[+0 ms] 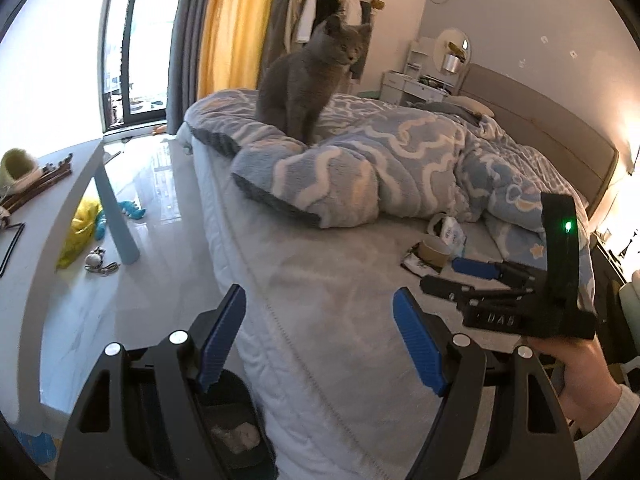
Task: Collect trash
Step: 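Move both tools over the bed toward the tape roll and tissue pack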
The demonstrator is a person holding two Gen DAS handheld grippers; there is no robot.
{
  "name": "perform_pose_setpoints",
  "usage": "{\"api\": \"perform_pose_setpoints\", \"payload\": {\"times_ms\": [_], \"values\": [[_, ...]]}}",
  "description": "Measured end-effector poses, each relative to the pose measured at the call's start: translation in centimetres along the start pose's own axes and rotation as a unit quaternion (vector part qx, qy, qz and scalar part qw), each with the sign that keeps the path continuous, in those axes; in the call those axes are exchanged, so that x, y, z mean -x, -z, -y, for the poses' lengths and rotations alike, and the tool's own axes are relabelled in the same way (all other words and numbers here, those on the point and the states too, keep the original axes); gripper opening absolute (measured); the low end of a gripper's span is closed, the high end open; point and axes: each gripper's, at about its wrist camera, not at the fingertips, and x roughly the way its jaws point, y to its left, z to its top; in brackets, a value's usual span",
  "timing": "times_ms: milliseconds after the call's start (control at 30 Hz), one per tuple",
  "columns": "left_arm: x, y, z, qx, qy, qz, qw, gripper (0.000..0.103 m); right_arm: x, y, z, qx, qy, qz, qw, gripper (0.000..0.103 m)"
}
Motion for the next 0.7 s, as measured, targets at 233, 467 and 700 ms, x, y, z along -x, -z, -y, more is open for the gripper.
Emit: {"api": "perform_pose_setpoints", "payload": {"times_ms": [233, 467, 700], "values": [[-2.4, -0.5, 1.8, -0.009, 0.019, -0.007, 0.9998, 0.079, 0.4, -0.8, 3.4, -0.023, 0.025, 0.008, 0.999, 0.079], [-4.5, -1.0, 3.0, -0.015, 0.035, -0.013, 0.9992, 0.079, 0.2, -1.5, 5.6, -0.038, 0.044, 0.008, 0.998, 0.079], [-5.9, -1.7, 3.5, -0.013, 0.047, -0.013, 0.9987, 0.082, -0.1, -2.1, 7.7, -0.049, 0.057, 0.009, 0.997, 0.085]]}}
